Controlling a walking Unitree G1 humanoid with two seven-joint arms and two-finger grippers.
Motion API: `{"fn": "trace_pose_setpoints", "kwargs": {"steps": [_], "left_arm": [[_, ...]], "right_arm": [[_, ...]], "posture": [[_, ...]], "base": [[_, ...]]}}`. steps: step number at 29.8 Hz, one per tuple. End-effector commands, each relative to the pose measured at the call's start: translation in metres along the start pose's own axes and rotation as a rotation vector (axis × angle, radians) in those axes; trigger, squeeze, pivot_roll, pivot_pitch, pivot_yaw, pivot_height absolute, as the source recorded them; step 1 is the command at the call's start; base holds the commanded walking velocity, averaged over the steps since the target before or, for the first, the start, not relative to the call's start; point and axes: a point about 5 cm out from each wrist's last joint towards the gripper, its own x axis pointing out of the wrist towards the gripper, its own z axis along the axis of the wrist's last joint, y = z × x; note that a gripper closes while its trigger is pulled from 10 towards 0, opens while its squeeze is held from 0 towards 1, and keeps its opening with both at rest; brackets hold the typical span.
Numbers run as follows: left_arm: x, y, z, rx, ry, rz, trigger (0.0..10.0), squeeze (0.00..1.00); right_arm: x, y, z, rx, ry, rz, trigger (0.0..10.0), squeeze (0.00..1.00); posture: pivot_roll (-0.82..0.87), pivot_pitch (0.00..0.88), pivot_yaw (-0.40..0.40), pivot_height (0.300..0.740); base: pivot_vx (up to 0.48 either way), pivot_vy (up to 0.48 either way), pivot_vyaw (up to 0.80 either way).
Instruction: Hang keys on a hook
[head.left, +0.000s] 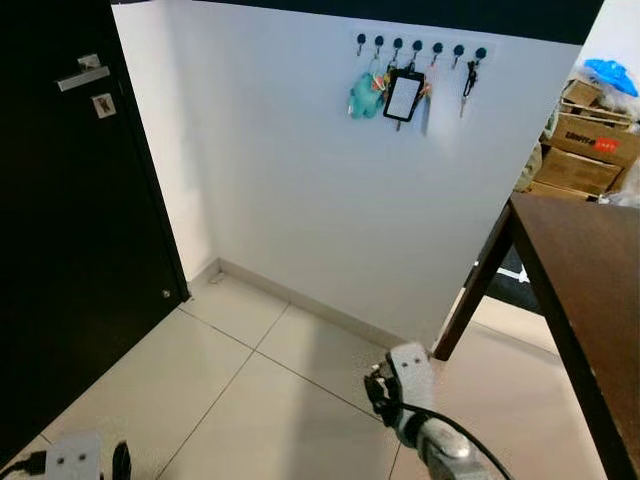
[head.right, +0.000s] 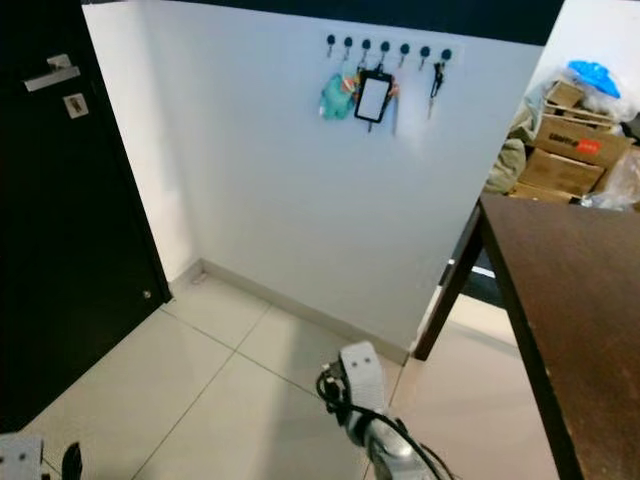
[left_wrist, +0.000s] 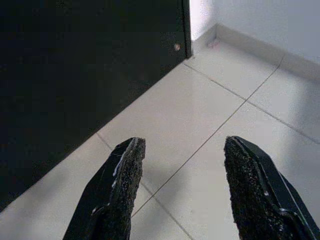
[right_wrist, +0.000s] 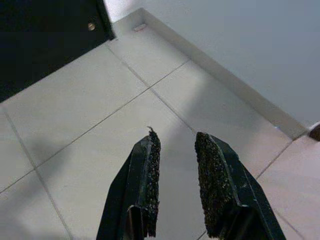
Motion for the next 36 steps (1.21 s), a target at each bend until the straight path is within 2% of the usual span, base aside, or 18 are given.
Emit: {"fn": "trace_pose_setpoints", "kwargs": {"steps": [1,6,7,8,9,10,16,20,26,29,36], "left_arm": [[0.003,0.000,-0.004,-0.021,0.044,0.026,10.0,0.00],[0.009,-0.008,-0.007,-0.003,0.076,0.028,10.0,0.00],[0.010,-0.010,-0.014,0.023,0.116,0.034,10.0,0.00],[0.010,-0.010,-0.014,0.023,0.116,0.034,10.0,0.00],[0.008,-0.012,-0.030,0.044,0.188,0.027,10.0,0.00],[0.008,-0.012,-0.033,0.045,0.205,0.025,10.0,0.00],[0.000,-0.012,-0.053,0.026,0.316,0.027,10.0,0.00],[-0.003,-0.013,-0.061,0.043,0.347,0.040,10.0,0.00],[-0.005,-0.014,-0.064,0.105,0.347,0.026,10.0,0.00],[-0.005,-0.015,-0.065,0.106,0.343,0.022,10.0,0.00],[-0.012,-0.013,-0.074,0.119,0.364,0.011,10.0,0.00]], "right_arm": [[0.004,0.004,0.006,0.027,-0.014,0.020,10.0,0.00],[0.008,0.007,0.009,0.034,-0.001,0.023,10.0,0.00],[0.007,0.007,0.002,0.048,0.036,0.021,10.0,0.00],[0.007,0.007,0.002,0.048,0.036,0.021,10.0,0.00],[0.002,0.003,-0.013,0.106,0.109,-0.017,10.0,0.00],[0.001,0.002,-0.016,0.122,0.125,-0.028,10.0,0.00],[-0.007,-0.004,-0.035,0.049,0.228,-0.085,10.0,0.00],[-0.015,-0.003,-0.050,0.063,0.282,-0.116,10.0,0.00],[-0.020,-0.004,-0.055,0.037,0.263,-0.132,10.0,0.00],[-0.022,-0.004,-0.058,-0.004,0.265,-0.127,10.0,0.00],[-0.025,0.000,-0.066,-0.027,0.315,-0.123,10.0,0.00]], "posture": [[-0.12,0.040,0.065,0.740],[-0.12,0.037,0.066,0.740],[-0.13,0.034,0.070,0.740],[-0.13,0.034,0.070,0.740],[-0.13,0.038,0.065,0.740],[-0.13,0.038,0.065,0.740],[-0.13,0.051,0.065,0.740],[-0.13,0.061,0.058,0.740],[-0.13,0.064,0.058,0.740],[-0.13,0.061,0.060,0.740],[-0.12,0.056,0.069,0.740]], "base": [[0.000,0.000,0.00],[0.000,0.000,0.00],[0.000,0.000,0.00],[0.000,0.000,0.00],[0.000,0.000,0.00],[0.000,0.000,0.00],[0.000,0.000,0.00],[0.000,0.000,0.00],[0.000,0.000,0.00],[0.000,0.000,0.00],[0.000,0.000,0.00]]}}
